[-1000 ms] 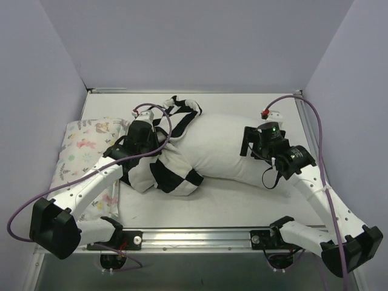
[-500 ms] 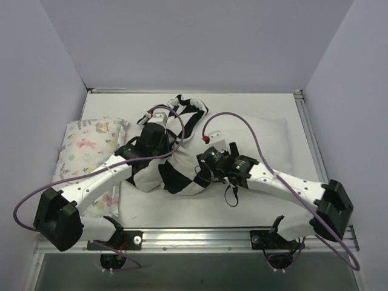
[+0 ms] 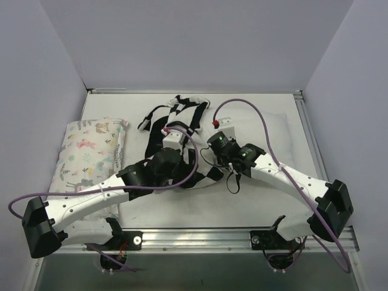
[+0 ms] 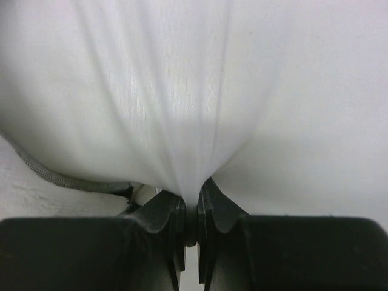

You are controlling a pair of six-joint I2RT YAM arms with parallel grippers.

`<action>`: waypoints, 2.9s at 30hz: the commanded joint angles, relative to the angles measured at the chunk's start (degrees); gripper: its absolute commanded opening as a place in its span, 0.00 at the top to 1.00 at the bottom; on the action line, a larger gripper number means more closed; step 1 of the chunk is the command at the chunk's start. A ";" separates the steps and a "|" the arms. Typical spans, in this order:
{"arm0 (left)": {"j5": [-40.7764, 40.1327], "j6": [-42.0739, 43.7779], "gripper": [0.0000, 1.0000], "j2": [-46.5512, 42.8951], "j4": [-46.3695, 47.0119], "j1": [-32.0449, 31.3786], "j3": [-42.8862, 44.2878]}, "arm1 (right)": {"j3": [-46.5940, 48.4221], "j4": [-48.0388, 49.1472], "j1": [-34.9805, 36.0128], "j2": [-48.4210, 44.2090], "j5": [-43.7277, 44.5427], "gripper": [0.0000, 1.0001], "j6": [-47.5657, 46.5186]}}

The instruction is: Remove the pillowcase from the pillow

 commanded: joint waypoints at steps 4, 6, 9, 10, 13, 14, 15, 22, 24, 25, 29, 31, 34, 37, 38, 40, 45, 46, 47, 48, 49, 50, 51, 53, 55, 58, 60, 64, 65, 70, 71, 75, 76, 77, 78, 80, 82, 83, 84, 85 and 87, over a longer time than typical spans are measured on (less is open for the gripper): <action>-12.92 -9.09 0.02 1.44 5.86 -5.67 -8.13 | 7.38 -5.49 1.38 -7.26 -0.60 1.00 0.66; -16.07 -9.26 0.03 2.93 8.25 -5.67 -8.66 | 9.40 -8.13 2.52 -8.57 0.20 1.00 0.49; -22.12 -9.26 0.06 4.87 4.86 -5.67 -5.60 | 12.74 -10.94 3.93 -10.51 1.34 1.00 -0.21; -23.72 -9.44 0.35 4.96 2.83 -5.67 -2.46 | 13.71 -11.56 3.93 -10.95 1.43 1.00 -0.47; -32.06 -7.70 0.98 2.42 -3.76 -6.46 2.91 | 18.71 -14.55 3.85 -12.09 2.92 1.00 -2.32; -33.74 -6.99 1.00 0.15 -5.18 -6.55 4.24 | 19.94 -15.25 3.85 -12.62 3.45 1.00 -2.85; -35.58 -6.63 1.00 -1.01 -6.93 -6.55 5.47 | 22.30 -16.57 3.50 -12.97 4.32 1.00 -3.81; -40.55 0.04 1.00 -11.11 -17.32 4.85 12.17 | 24.97 -19.39 -6.86 -16.31 0.13 1.00 -5.22; -38.07 1.45 1.00 -15.33 -17.14 9.87 11.99 | 24.62 -19.48 -12.81 -17.10 -3.64 1.00 -4.96; -36.93 3.02 1.00 -16.48 -17.23 11.71 12.34 | 24.53 -19.39 -14.51 -17.19 -7.58 1.00 -4.70; -24.84 7.52 1.00 -15.45 -17.93 11.56 17.16 | 23.65 -19.57 -18.83 -13.34 -12.71 1.00 -5.14; -20.06 8.48 1.00 -11.77 -17.94 10.86 19.53 | 22.51 -18.61 -19.96 -10.01 -14.20 1.00 -4.79; -13.37 9.19 1.00 -4.92 -17.85 9.80 22.26 | 18.91 -14.04 -21.37 -3.25 -18.60 1.00 -4.17; -12.75 10.33 1.00 0.28 -17.85 6.12 25.42 | 19.25 -10.52 -21.82 5.44 -22.20 1.00 -4.78; -13.18 10.86 1.00 3.52 -17.94 5.15 28.66 | 19.60 -9.56 -21.82 7.22 -23.43 1.00 -5.31; -13.98 11.82 0.98 6.61 -17.85 3.12 32.10 | 22.14 -7.79 -21.73 10.30 -24.93 1.00 -5.31; -13.63 14.37 0.73 16.19 -18.20 5.30 45.28 | 29.79 -7.26 -20.33 15.41 -24.50 0.62 -6.54; -11.62 14.55 0.71 17.77 -18.20 6.71 47.04 | 32.06 -7.52 -19.98 15.42 -23.10 0.51 -6.89; -8.12 14.55 0.69 21.10 -18.46 7.94 49.15 | 32.87 -7.44 -19.80 15.16 -23.26 0.48 -7.24; -7.74 14.47 0.66 23.04 -19.42 8.82 53.00 | 33.83 -7.44 -19.45 14.98 -23.70 0.45 -7.51; -7.74 14.99 0.60 24.72 -20.04 10.05 55.30 | 34.71 -7.53 -19.10 14.80 -23.88 0.40 -7.77; -6.78 15.34 0.53 28.65 -20.39 10.58 57.23 | 36.46 -7.96 -18.83 14.63 -23.36 0.38 -8.29; -6.25 15.43 0.49 30.78 -21.88 11.46 61.78 | 37.00 -8.84 -18.05 14.36 -22.31 0.35 -8.30; -3.37 14.64 0.49 37.46 -24.25 14.88 66.11 | 36.31 -9.02 -17.51 11.56 -19.85 0.27 -8.21; -0.81 13.86 0.49 41.59 -26.98 17.26 71.37 | 34.47 -8.67 -16.29 6.92 -18.35 0.22 -8.04; 3.77 13.06 0.49 49.41 -30.15 21.57 77.96 | 28.32 -6.30 -13.66 -1.07 -14.57 0.18 -8.12; 7.18 12.97 0.50 54.77 -32.60 23.07 80.97 | 22.46 -5.33 -11.90 -5.30 -11.86 0.16 -7.25; 9.48 11.83 0.49 57.70 -33.76 22.98 80.73 | 9.35 -3.05 -6.01 -17.07 -10.61 0.12 -4.26; 10.01 11.48 0.45 57.17 -33.23 22.90 77.59 | 6.62 -2.09 -1.39 -18.76 -10.00 0.12 -4.52; 6.42 12.88 0.22 44.91 -25.07 20.44 63.61 | -8.06 -0.85 11.29 -28.33 -0.79 0.06 -2.24; 6.24 12.97 0.20 42.77 -23.75 20.35 61.58 | -10.87 -1.28 13.58 -28.79 1.23 0.06 -1.19; 2.47 13.94 0.16 32.31 -20.84 18.77 53.76 | -14.49 -6.29 24.05 -28.88 14.42 0.04 4.52; 1.15 14.55 0.15 28.12 -20.49 18.33 50.78 | -15.45 -6.30 25.80 -28.97 15.40 0.03 5.32; 0.01 14.64 0.14 25.99 -19.96 17.45 48.92 | -16.51 -6.38 26.34 -28.79 16.45 0.03 7.41; -1.48 14.64 0.14 23.79 -18.83 17.10 47.25 | -16.78 -6.65 26.96 -28.71 17.33 0.03 8.56; -1.85 14.64 0.14 17.46 -17.68 16.05 42.06 | -16.87 -7.52 30.29 -28.88 21.88 0.00 10.41; -2.81 14.64 0.12 11.85 -16.53 14.12 36.55 | -16.17 -8.93 32.75 -29.23 24.45 0.00 12.26; -3.16 14.47 0.12 10.25 -16.18 12.02 34.60 | -15.47 -11.20 33.11 -29.23 25.07 0.00 12.96; -3.17 13.94 0.12 8.49 -15.40 10.78 32.05 | -14.42 -12.35 33.29 -29.15 25.33 0.00 14.27; -3.17 13.76 0.12 5.95 -14.34 9.63 29.77 | -13.71 -13.67 33.64 -28.62 25.69 0.00 15.42; -3.25 12.89 0.12 4.26 -11.18 6.48 24.13 | -12.66 -19.11 36.18 -27.92 27.61 0.00 19.28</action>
